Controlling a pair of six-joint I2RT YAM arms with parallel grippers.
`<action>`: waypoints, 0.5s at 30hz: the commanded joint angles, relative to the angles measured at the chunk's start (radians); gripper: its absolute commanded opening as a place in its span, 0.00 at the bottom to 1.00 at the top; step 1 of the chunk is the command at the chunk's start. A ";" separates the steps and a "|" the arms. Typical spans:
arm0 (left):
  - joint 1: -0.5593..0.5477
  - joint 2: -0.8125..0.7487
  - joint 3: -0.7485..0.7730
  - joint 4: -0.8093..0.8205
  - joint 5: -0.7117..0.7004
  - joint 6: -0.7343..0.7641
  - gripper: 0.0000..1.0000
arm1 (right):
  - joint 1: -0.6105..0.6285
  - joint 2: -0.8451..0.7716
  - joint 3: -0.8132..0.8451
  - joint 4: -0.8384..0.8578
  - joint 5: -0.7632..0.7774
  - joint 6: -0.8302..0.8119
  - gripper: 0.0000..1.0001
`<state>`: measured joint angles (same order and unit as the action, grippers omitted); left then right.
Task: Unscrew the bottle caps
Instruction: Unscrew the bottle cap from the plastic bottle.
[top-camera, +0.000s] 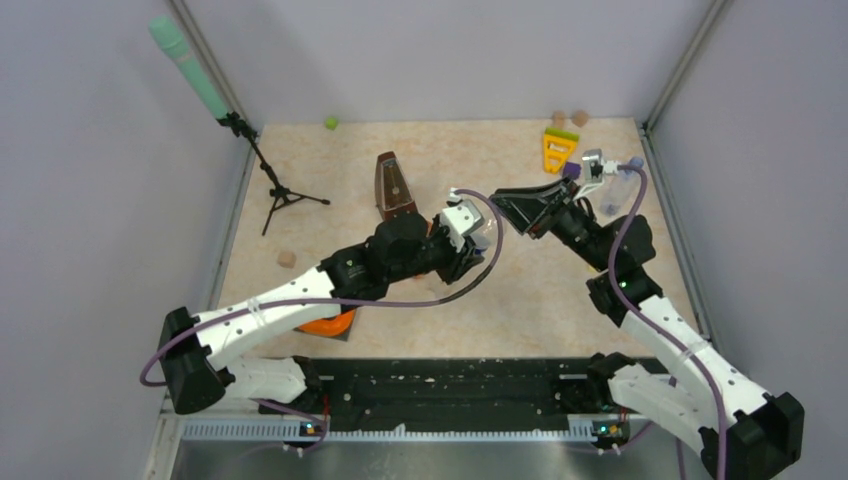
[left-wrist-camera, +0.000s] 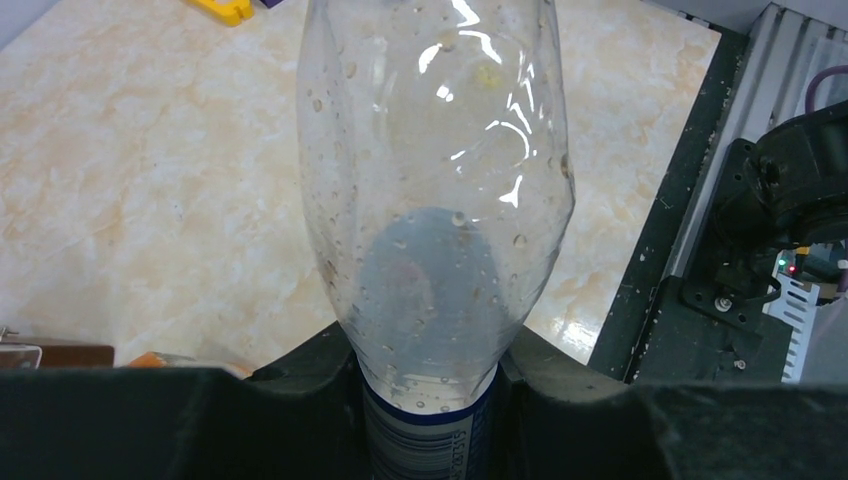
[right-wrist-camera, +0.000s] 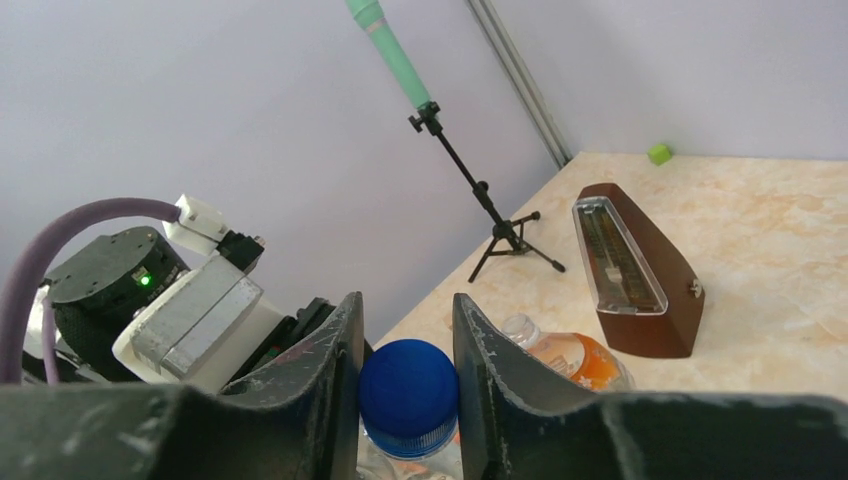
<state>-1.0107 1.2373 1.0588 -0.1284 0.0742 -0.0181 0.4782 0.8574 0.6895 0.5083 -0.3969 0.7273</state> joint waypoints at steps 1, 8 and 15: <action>-0.006 0.000 0.035 0.062 -0.007 -0.010 0.00 | 0.011 -0.011 0.029 -0.001 0.027 -0.012 0.21; 0.029 0.008 0.036 0.068 0.165 -0.030 0.00 | 0.011 0.002 0.030 0.034 -0.058 -0.034 0.00; 0.196 0.010 0.034 0.188 0.759 -0.124 0.00 | -0.003 -0.011 0.007 0.197 -0.252 -0.040 0.00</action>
<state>-0.8738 1.2480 1.0595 -0.1059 0.4553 -0.0669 0.4793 0.8574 0.6891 0.5610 -0.4721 0.6979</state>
